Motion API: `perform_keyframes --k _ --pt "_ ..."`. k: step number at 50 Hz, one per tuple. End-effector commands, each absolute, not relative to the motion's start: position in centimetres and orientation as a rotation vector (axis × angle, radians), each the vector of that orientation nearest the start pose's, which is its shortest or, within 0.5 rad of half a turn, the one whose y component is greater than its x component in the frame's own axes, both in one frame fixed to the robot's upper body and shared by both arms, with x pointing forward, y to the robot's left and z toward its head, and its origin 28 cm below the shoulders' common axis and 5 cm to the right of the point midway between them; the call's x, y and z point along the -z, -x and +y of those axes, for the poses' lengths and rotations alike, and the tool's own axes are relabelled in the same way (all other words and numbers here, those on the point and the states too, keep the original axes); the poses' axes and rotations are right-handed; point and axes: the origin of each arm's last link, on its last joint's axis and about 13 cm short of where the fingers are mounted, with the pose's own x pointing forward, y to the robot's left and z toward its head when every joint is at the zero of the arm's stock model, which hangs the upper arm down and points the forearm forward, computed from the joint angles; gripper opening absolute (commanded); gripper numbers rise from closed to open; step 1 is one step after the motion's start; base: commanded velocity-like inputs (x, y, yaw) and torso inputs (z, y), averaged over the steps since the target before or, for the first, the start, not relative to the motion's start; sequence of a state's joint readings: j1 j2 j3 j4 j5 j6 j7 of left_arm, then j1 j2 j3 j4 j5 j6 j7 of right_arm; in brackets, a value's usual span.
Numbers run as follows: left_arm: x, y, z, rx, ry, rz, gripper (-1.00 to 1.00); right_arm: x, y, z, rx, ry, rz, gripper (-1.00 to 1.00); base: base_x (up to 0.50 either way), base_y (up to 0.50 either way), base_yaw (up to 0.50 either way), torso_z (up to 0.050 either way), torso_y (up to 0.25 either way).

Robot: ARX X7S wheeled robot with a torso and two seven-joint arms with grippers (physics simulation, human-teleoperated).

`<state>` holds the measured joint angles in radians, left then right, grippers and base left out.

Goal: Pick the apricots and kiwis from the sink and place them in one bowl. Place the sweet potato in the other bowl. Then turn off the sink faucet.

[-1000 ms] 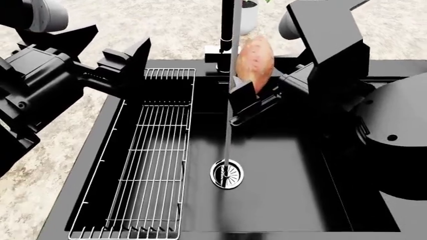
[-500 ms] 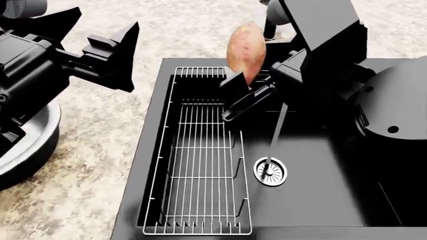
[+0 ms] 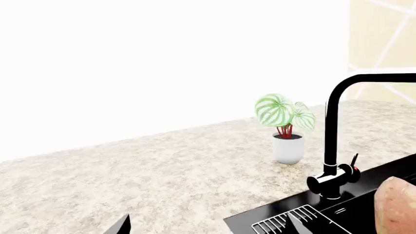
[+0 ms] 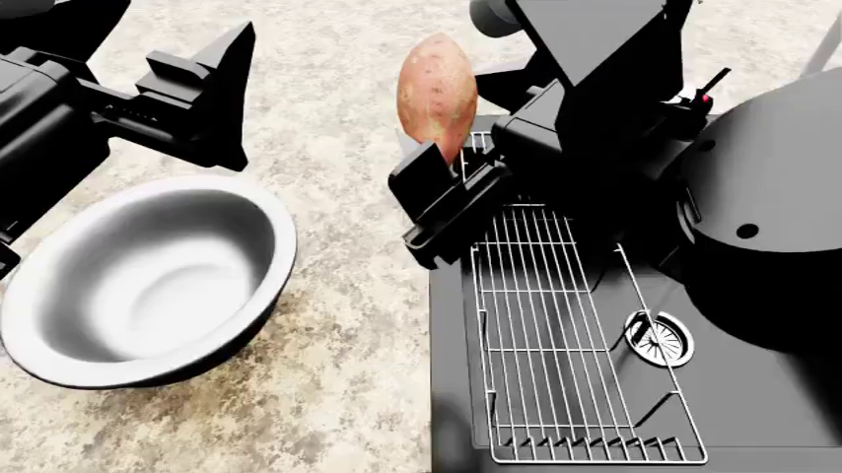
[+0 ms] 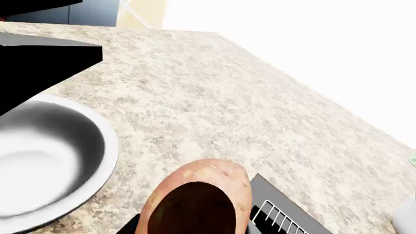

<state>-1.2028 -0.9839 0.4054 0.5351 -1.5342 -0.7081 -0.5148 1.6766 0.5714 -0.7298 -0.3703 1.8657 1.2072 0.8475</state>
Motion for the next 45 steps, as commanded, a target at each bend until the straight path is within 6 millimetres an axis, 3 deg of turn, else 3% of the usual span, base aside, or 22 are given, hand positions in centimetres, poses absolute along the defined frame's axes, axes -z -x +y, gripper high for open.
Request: perform_keyframes --k 1,30,45 --pt "-33.1 -21.8 26.9 0.367 -0.079 -0.264 1.00 -36.2 -21.6 -7.0 -0.626 0.476 0.003 -1.00 0.00 0.50 0.00 0.000 0.000" --pt "-32.7 -22.2 26.7 0.376 -0.068 -0.254 1.00 -35.2 -21.0 -6.5 -0.700 0.444 0.068 -1.00 0.00 0.49 0.00 0.000 0.000" --pt "-32.8 -22.2 26.5 0.386 -0.072 -0.254 1.00 -33.9 -20.3 -6.7 -0.718 0.409 0.192 -1.00 0.00 0.01 0.00 0.000 0.000"
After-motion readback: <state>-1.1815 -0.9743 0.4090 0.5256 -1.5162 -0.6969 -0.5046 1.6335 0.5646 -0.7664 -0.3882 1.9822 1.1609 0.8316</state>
